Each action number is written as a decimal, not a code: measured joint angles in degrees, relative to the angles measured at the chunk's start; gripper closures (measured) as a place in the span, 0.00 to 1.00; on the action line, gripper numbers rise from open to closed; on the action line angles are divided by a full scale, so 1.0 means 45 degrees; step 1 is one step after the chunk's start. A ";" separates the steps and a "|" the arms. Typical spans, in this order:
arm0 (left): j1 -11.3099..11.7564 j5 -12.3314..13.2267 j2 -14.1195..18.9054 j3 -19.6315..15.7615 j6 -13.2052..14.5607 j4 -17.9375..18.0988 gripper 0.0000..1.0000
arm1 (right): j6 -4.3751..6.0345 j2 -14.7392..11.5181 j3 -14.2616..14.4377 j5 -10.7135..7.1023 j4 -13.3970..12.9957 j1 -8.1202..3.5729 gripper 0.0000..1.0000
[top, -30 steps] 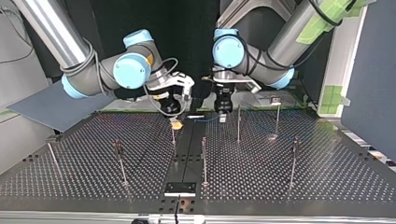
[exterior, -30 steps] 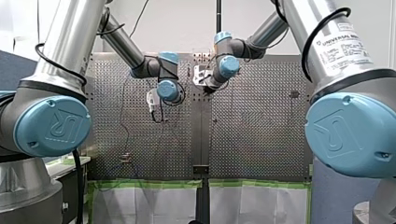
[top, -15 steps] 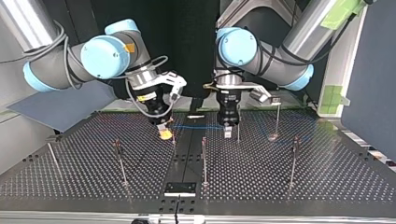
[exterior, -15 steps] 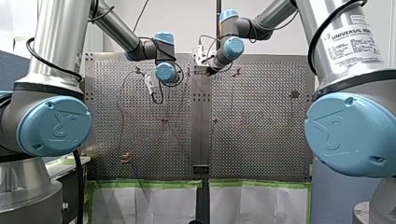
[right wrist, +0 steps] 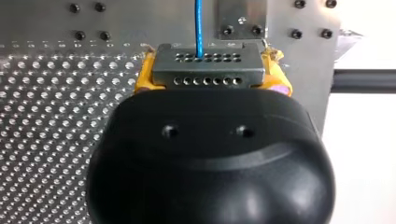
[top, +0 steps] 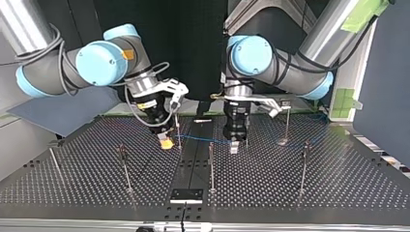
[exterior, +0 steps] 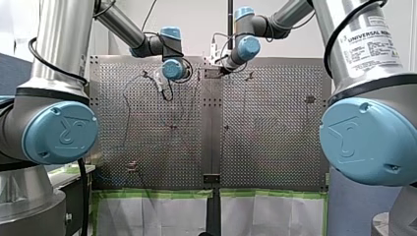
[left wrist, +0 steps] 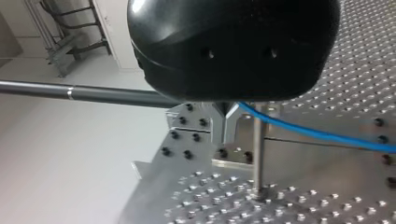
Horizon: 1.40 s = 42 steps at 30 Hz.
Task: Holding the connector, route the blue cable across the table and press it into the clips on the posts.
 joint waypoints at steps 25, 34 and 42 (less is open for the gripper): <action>0.0821 0.1853 -0.1149 0.0523 -0.0413 0.0832 1.00 | 0.0101 0.0195 -0.0013 -0.0802 -0.0258 -0.0626 1.00; 0.1191 0.2193 -0.1758 0.1303 -0.0461 0.0886 1.00 | 0.0145 0.0358 -0.0095 -0.0996 -0.0539 -0.1007 1.00; 0.1438 0.2263 -0.1809 0.1536 -0.0464 0.0755 1.00 | 0.0178 0.0612 -0.0290 -0.1040 -0.0744 -0.1377 1.00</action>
